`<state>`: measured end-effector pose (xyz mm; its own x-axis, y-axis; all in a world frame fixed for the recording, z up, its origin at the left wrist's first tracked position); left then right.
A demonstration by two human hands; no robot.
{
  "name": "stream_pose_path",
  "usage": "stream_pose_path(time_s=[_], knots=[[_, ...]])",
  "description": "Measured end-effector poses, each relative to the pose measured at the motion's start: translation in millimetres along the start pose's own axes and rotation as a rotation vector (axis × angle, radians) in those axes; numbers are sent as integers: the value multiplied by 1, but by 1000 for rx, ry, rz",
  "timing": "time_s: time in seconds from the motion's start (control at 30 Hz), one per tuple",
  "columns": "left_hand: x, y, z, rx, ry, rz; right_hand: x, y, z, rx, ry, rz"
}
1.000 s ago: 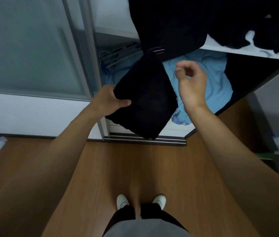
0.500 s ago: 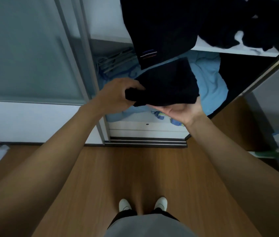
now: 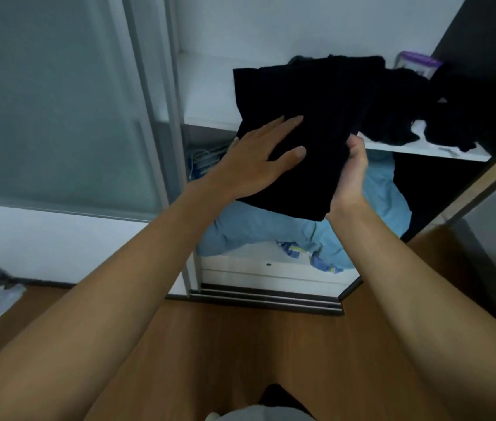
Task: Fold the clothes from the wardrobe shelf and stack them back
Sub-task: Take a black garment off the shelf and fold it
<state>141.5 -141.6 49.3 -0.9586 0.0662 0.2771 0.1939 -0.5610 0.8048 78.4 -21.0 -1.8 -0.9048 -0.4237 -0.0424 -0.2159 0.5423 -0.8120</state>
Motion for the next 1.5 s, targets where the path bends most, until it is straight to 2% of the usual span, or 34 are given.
stream_pose_path(time_s=[0.23,0.5,0.7,0.83,0.93,1.03,1.1,1.17,1.23,1.5], knots=[[46,34,-26,183,88,169,64,-41,6,19,3,31],[155,59,-80,239,166,205,184,-71,2,45,-91,-90],[233,80,-131,262,344,236,290,-96,12,133,-240,-158],[252,102,-174,289,491,255,344,-116,44,54,-335,-125],[251,114,-215,361,626,194,376,-128,71,-137,-383,-186],[240,103,-262,443,757,-43,408,-111,85,-604,-375,-127],[234,84,-288,480,826,-193,422,-92,91,-769,-459,-99],[230,67,-305,517,863,-267,426,-81,94,-871,-538,-122],[226,57,-316,538,867,-275,431,-76,99,-961,-545,-164],[226,57,-338,541,835,-212,455,-83,113,-1149,-365,-205]])
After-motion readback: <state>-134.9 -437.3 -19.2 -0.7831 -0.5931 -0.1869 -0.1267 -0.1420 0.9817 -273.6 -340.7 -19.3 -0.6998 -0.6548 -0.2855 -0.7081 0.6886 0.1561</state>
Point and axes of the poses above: each hand's wrist, its own x-axis towards the middle knuckle, its own y-axis out of the back of the hand, z = x × y, the point moved 8 cm from there along x, towards the middle knuckle, and after that the axes turned 10 degrees about x, right-handed, at the moved point
